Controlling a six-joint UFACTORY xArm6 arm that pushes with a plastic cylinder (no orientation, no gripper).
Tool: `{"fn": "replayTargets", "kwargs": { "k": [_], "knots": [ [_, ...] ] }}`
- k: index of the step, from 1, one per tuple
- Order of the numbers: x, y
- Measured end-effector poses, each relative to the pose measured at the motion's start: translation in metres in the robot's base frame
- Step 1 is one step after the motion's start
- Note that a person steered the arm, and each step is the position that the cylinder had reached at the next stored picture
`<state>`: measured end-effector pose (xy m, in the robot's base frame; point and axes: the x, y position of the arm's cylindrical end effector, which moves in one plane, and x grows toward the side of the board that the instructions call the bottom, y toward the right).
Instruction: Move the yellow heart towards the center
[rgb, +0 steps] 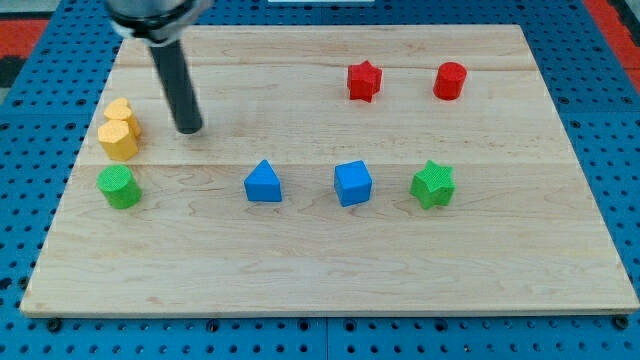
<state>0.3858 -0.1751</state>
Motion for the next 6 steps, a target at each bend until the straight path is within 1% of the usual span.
{"fn": "replayTargets", "kwargs": {
  "k": [1, 2, 3, 4, 5, 6],
  "knots": [
    [0.005, -0.009],
    [0.023, -0.027],
    [0.037, -0.091],
    [0.026, -0.114],
    [0.006, -0.118],
    [0.002, -0.117]
  ]
}}
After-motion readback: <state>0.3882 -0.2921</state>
